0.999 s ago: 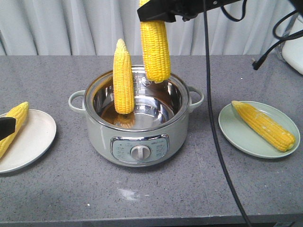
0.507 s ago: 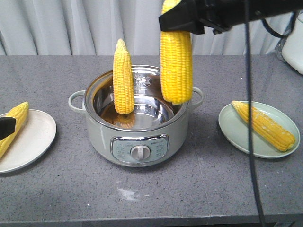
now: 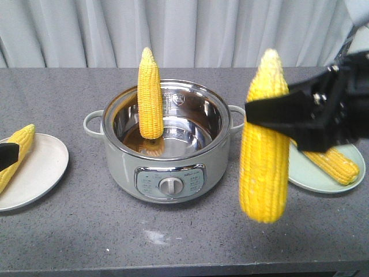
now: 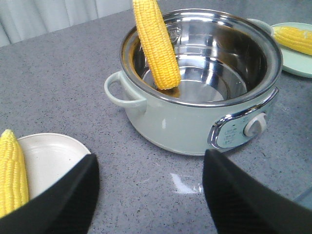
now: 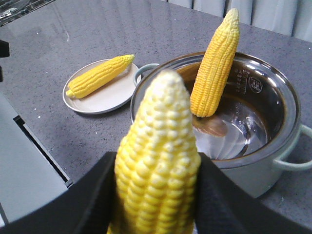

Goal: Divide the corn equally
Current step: 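Grasp the corn cob with the right gripper and lift it out, then reach the left gripper down to the last corn cob in the pot, then grasp the last corn cob with the left gripper and lift it out, then turn the base away from the pot while holding both cobs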

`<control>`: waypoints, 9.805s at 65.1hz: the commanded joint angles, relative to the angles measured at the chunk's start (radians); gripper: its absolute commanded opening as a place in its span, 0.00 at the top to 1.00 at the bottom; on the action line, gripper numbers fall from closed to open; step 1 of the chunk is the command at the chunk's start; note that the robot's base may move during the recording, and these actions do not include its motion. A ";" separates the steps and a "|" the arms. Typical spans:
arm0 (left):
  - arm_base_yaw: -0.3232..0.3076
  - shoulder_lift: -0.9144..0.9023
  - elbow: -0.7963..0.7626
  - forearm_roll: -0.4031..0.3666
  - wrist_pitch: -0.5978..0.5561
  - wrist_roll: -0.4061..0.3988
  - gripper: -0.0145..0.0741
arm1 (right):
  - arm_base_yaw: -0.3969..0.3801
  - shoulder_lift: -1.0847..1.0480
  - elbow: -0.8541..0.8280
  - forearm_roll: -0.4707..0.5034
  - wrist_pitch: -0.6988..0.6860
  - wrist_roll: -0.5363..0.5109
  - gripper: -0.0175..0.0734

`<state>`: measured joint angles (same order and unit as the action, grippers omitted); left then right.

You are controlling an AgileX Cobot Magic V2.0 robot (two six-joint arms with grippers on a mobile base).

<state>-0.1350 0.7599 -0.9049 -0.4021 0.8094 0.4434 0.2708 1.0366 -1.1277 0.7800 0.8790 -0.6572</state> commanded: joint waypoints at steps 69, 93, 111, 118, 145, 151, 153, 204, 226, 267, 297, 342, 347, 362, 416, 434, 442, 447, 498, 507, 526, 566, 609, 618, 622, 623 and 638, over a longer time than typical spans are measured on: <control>-0.006 0.059 -0.155 -0.116 -0.083 0.063 0.30 | -0.007 -0.251 0.115 -0.002 -0.048 -0.009 0.56; -0.051 0.273 -0.481 -0.209 0.145 0.139 0.17 | -0.007 -0.251 0.115 -0.002 -0.048 -0.009 0.56; -0.246 0.399 -0.552 -0.175 0.131 0.145 0.17 | -0.007 -0.251 0.115 -0.002 -0.048 -0.008 0.56; -0.326 0.448 -0.552 -0.085 0.091 0.094 0.17 | -0.007 -0.251 0.115 -0.002 -0.048 -0.008 0.56; -0.641 0.687 -0.577 0.719 0.044 -0.589 0.17 | -0.007 -0.251 0.115 -0.002 -0.048 -0.008 0.56; -0.665 0.755 -0.660 0.859 0.162 -0.716 0.17 | -0.007 -0.251 0.115 -0.002 -0.048 -0.008 0.56; -0.665 0.777 -0.690 0.874 0.207 -0.743 0.17 | -0.007 -0.251 0.115 -0.002 -0.048 -0.008 0.56; -0.485 1.102 -1.052 0.777 0.312 -0.930 0.17 | -0.007 -0.251 0.115 -0.002 -0.047 -0.008 0.56; -0.480 1.151 -1.052 0.786 0.199 -0.940 0.17 | -0.007 -0.251 0.115 -0.002 -0.047 -0.008 0.56; -0.480 1.274 -1.051 0.865 0.091 -1.031 0.19 | -0.007 -0.251 0.115 -0.002 -0.047 -0.008 0.56; -0.480 1.266 -1.051 0.864 0.100 -1.027 0.52 | -0.007 -0.251 0.115 -0.002 -0.047 -0.008 0.56; -0.484 1.051 -1.051 0.715 0.204 -0.769 0.52 | -0.007 -0.251 0.115 -0.002 -0.047 -0.008 0.56; -0.479 1.023 -1.051 0.623 0.213 -0.653 0.52 | -0.007 -0.251 0.115 -0.002 -0.047 -0.008 0.56; -0.432 0.944 -1.046 0.341 0.243 -0.399 0.52 | -0.007 -0.251 0.115 -0.002 -0.047 -0.008 0.56; -0.322 0.288 -0.253 0.034 -0.093 -0.081 0.52 | -0.007 -0.251 0.115 -0.002 -0.047 -0.008 0.56; -0.325 0.100 -0.027 0.018 -0.196 -0.080 0.52 | -0.007 -0.251 0.115 -0.002 -0.047 -0.008 0.56; -0.325 0.033 0.037 0.018 -0.198 -0.080 0.52 | -0.007 -0.251 0.115 -0.002 -0.047 -0.008 0.56; -0.325 0.003 0.066 0.018 -0.201 -0.080 0.52 | -0.007 -0.251 0.115 -0.002 -0.047 -0.008 0.56; -0.325 -0.010 0.083 0.018 -0.183 -0.081 0.52 | -0.007 -0.251 0.115 -0.003 -0.047 -0.008 0.56; -0.325 -0.010 0.083 0.018 -0.183 -0.081 0.52 | -0.007 -0.251 0.115 -0.003 -0.047 -0.008 0.56; -0.325 -0.010 0.083 0.018 -0.183 -0.081 0.52 | -0.007 -0.251 0.115 -0.003 -0.047 -0.008 0.56; -0.325 -0.010 0.083 0.018 -0.183 -0.081 0.52 | -0.007 -0.251 0.115 -0.003 -0.047 -0.008 0.56; -0.325 -0.010 0.083 0.018 -0.183 -0.081 0.52 | -0.007 -0.251 0.115 -0.003 -0.047 -0.008 0.56; -0.325 -0.010 0.083 0.018 -0.183 -0.081 0.52 | -0.007 -0.251 0.115 -0.003 -0.047 -0.008 0.56; -0.325 -0.010 0.083 0.018 -0.183 -0.081 0.52 | -0.007 -0.251 0.115 -0.003 -0.047 -0.008 0.56; -0.325 -0.010 0.083 0.018 -0.183 -0.081 0.52 | -0.007 -0.251 0.115 -0.003 -0.047 -0.008 0.56; -0.325 -0.010 0.083 0.018 -0.183 -0.081 0.52 | -0.007 -0.251 0.115 -0.003 -0.047 -0.008 0.56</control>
<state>-0.4563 0.7538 -0.7997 -0.3562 0.6887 0.3609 0.2708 0.7897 -0.9899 0.7434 0.8850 -0.6572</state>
